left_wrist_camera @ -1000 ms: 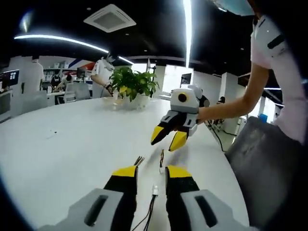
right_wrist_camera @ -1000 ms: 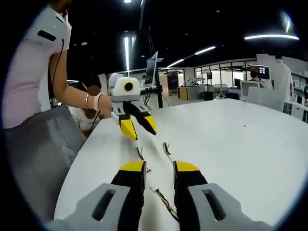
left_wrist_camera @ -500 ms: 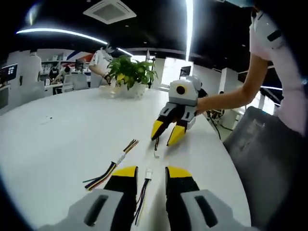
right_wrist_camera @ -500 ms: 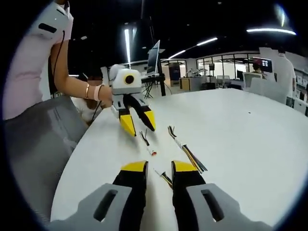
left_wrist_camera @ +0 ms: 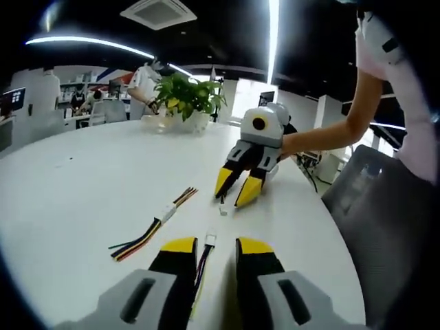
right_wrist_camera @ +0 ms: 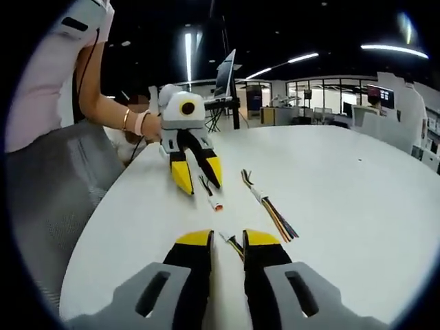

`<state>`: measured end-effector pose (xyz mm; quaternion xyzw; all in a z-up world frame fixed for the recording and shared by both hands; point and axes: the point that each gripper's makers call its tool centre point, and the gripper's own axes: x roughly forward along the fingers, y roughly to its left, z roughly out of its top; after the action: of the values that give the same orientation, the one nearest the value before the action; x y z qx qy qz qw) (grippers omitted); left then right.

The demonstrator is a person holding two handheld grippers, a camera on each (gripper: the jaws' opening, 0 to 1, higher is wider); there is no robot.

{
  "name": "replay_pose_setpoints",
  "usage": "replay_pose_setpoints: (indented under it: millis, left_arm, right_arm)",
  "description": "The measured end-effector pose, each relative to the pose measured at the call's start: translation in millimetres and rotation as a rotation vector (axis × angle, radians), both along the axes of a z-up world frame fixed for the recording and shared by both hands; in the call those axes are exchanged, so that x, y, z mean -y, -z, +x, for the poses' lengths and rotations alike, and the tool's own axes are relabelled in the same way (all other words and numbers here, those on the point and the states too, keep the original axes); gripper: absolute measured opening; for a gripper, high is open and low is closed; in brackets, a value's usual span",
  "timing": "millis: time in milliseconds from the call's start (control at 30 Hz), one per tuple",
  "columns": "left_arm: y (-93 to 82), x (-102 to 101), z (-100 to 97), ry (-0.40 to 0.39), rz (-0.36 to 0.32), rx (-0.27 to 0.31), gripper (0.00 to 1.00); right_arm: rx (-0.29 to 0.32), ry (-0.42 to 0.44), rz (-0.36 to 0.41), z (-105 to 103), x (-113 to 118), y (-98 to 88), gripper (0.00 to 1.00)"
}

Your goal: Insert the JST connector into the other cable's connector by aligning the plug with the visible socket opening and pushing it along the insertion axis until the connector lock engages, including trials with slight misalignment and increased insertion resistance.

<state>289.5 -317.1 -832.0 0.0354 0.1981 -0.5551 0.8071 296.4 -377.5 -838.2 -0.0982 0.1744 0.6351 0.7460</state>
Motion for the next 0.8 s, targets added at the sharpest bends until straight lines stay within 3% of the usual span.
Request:
replay_pose_setpoints:
  millis: [233, 800]
  left_arm:
    - [8.8, 0.1, 2.2, 0.008, 0.001, 0.004, 0.15]
    - [6.0, 7.8, 4.9, 0.003, -0.038, 0.022, 0.14]
  right_arm:
    - [-0.007, -0.008, -0.001, 2.2, 0.2, 4.4, 0.12]
    - [0.012, -0.024, -0.01, 0.5, -3.3, 7.6, 0.1]
